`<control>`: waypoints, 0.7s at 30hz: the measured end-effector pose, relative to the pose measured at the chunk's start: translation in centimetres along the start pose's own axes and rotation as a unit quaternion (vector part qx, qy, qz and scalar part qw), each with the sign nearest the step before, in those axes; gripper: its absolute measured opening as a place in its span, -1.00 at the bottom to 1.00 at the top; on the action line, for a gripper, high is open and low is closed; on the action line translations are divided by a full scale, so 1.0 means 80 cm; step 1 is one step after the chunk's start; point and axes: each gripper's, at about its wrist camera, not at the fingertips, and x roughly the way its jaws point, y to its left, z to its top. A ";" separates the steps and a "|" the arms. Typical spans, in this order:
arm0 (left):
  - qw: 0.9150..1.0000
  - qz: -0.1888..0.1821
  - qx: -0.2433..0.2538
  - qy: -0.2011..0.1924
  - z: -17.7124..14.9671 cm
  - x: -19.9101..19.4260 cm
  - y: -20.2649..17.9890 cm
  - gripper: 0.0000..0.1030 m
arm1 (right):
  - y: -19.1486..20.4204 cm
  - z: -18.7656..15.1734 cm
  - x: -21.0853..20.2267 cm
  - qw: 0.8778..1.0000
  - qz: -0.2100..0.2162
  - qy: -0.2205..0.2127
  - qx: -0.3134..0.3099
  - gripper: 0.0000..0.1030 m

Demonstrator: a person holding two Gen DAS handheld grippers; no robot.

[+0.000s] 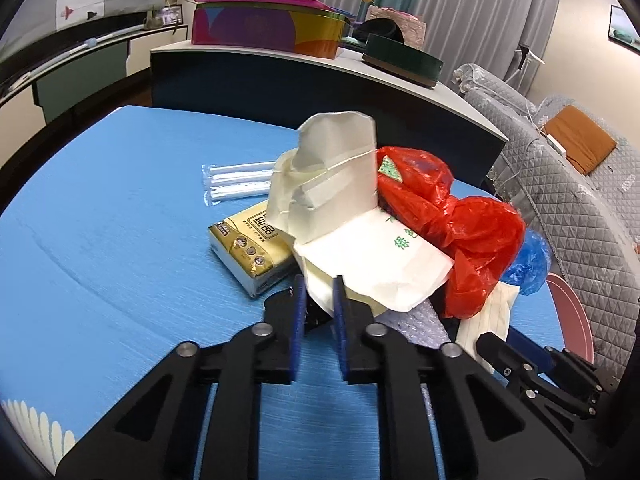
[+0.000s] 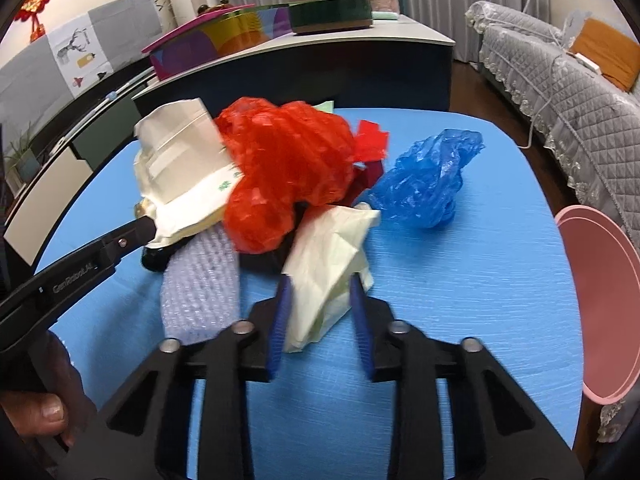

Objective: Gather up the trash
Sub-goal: 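Grasp the white paper bag with the right tool while the left tool grasps a white paper sheet, then carry the white paper bag over the pink bin and open the right tool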

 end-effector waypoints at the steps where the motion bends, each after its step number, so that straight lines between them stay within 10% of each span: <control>1: 1.000 0.000 0.000 -0.002 0.000 -0.002 -0.001 -0.83 | 0.002 0.000 -0.003 1.000 0.001 -0.002 -0.003 -0.68; 21: 0.997 -0.005 0.023 -0.072 0.011 -0.068 -0.007 -0.97 | 0.004 -0.004 -0.087 0.996 -0.016 -0.077 -0.029 -0.88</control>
